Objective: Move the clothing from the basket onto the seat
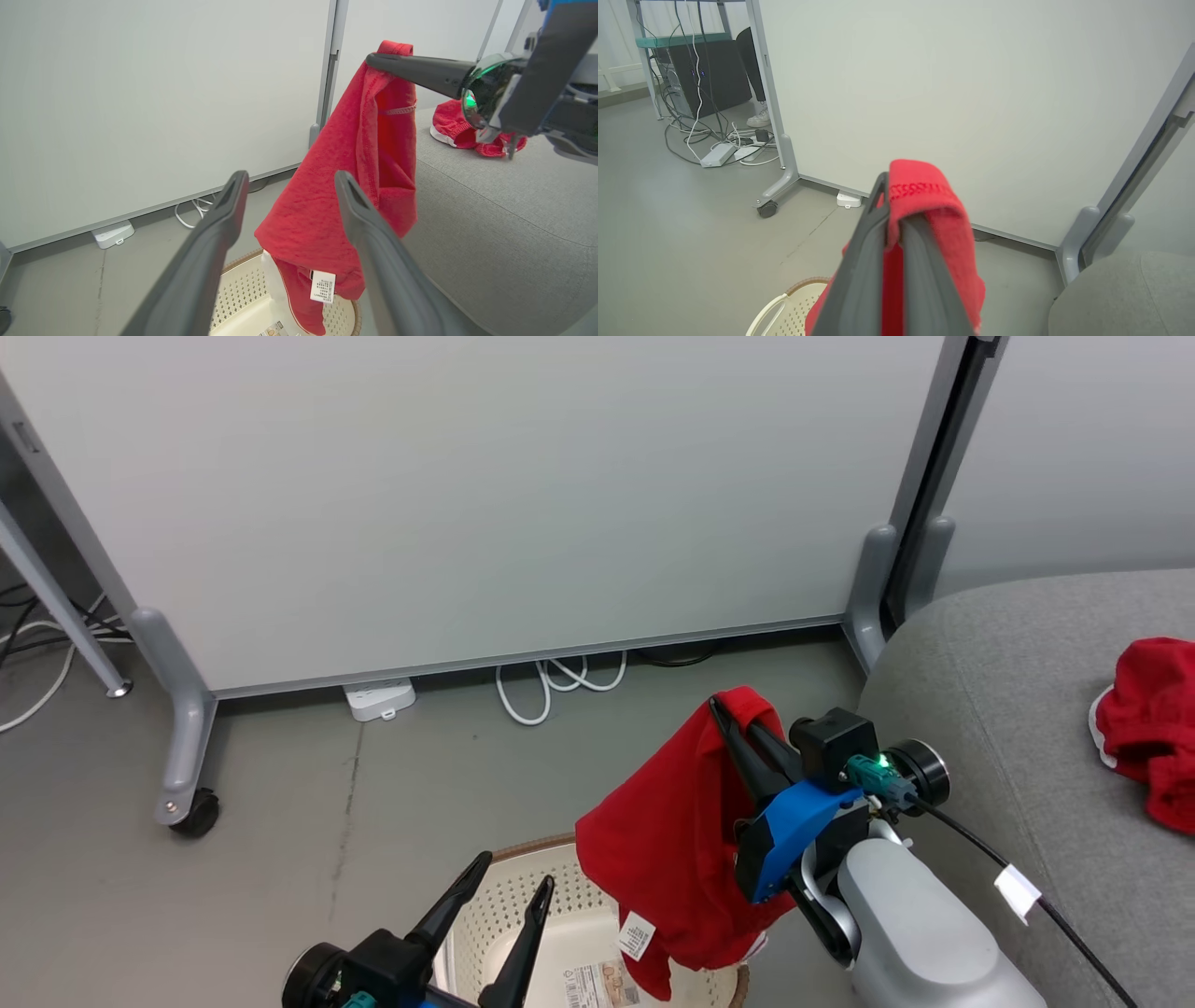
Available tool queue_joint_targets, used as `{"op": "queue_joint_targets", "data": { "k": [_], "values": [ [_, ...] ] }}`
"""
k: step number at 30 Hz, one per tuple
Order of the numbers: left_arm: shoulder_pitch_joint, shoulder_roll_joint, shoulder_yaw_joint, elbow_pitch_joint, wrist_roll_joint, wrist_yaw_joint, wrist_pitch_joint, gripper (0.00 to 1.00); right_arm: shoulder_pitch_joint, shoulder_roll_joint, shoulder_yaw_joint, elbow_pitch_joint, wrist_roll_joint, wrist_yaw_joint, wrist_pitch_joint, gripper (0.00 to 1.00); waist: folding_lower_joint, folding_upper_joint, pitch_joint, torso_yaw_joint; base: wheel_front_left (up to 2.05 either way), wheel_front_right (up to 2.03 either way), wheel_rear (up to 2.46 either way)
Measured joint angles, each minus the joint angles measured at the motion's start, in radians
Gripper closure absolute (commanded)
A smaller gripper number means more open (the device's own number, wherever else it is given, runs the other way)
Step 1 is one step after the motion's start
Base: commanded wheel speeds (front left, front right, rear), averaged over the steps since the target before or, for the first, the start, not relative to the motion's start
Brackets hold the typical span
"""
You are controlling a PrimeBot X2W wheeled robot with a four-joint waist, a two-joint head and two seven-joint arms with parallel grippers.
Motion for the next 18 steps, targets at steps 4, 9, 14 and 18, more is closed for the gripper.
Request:
{"op": "queue_joint_targets", "data": {
  "k": [4,9,14,18],
  "values": [
    [0.006,-0.006,0.021,0.005,0.009,-0.005,0.0,0.0,-0.002,0.0,0.003,-0.007,0.0,0.0,0.004,1.0,0.0,0.0,0.003,-0.043,0.0,0.0,0.0],
    [0.012,-0.02,0.045,0.004,0.024,-0.012,0.0,0.0,-0.006,0.0,0.002,-0.011,-0.006,0.0,0.005,1.0,0.0,0.0,0.01,-0.117,0.0,0.0,0.0],
    [0.013,-0.032,0.063,0.0,0.038,-0.018,0.0,0.0,-0.006,0.0,0.003,-0.011,-0.011,0.0,0.01,1.0,0.0,0.0,0.016,-0.203,0.0,0.0,0.0],
    [0.013,-0.037,0.072,-0.001,0.054,-0.021,0.0,0.0,-0.006,0.0,0.0,-0.014,-0.014,0.0,0.01,1.0,0.0,0.0,0.022,-0.276,0.0,0.0,0.0]
  ]
}}
